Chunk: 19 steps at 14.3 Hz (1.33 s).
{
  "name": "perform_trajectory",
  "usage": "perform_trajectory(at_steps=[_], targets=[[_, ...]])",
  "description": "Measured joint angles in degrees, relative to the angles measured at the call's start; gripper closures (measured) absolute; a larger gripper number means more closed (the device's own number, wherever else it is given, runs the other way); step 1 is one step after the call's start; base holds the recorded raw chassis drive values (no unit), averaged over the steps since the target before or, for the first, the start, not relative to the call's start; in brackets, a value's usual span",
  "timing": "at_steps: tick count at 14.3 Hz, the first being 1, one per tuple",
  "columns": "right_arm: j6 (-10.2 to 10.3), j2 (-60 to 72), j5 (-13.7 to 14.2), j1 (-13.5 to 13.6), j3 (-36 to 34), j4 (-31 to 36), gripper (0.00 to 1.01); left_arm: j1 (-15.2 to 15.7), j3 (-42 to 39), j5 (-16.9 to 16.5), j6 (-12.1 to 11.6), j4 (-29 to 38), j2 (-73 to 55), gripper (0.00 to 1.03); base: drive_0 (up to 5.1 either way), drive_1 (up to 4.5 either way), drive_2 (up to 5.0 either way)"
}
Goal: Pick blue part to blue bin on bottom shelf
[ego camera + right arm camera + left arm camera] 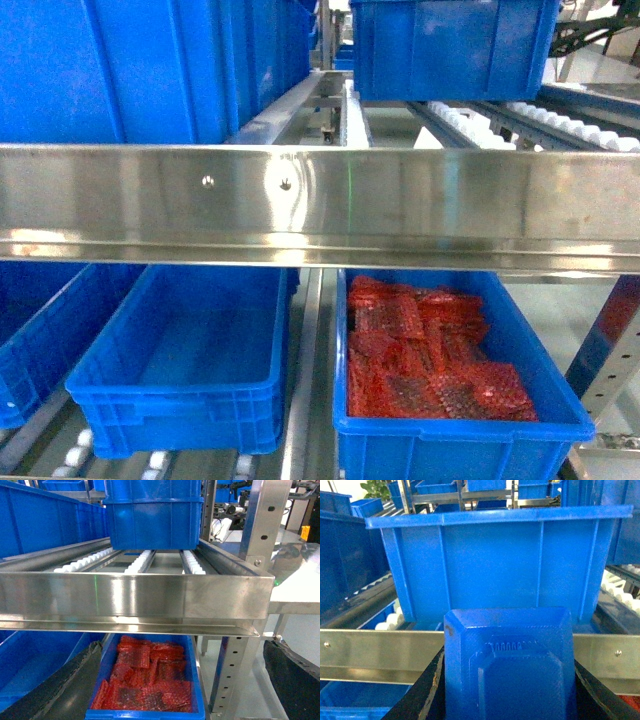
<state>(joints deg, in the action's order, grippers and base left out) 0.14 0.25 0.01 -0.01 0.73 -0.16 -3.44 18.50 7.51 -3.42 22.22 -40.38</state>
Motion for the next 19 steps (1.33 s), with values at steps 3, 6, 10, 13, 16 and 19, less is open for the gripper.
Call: perform_trajectory(at_steps=[3, 6, 10, 13, 16, 19], targets=[[-0.1, 0.0, 0.0, 0.0, 0.0, -0.1, 0.03, 0.0, 0.0, 0.0, 0.0, 0.1, 0.0, 0.59, 0.0, 0.00, 0.0], [0.0, 0.0, 0.0, 0.0, 0.0, -0.2, 0.03, 0.0, 0.0, 0.0, 0.0, 0.0, 0.0, 0.59, 0.0, 0.00, 0.0], [0.0, 0.0, 0.0, 0.0, 0.0, -0.1, 0.03, 0.0, 0.0, 0.0, 0.0, 0.0, 0.0, 0.59, 0.0, 0.00, 0.0], [0.0, 0.0, 0.0, 0.0, 0.0, -0.2, 0.03, 0.0, 0.0, 0.0, 0.0, 0.0, 0.0, 0.59, 0.0, 0.00, 0.0], [0.0, 0.0, 0.0, 0.0, 0.0, -0.1, 0.03, 0.0, 0.0, 0.0, 0.0, 0.0, 0.0, 0.59, 0.0, 0.00, 0.0], [0.0, 0.0, -0.1, 0.0, 0.0, -0.2, 0.03, 0.0, 0.0, 0.0, 0.0, -0.3, 0.0, 0.59, 0.0, 0.00, 0.0]])
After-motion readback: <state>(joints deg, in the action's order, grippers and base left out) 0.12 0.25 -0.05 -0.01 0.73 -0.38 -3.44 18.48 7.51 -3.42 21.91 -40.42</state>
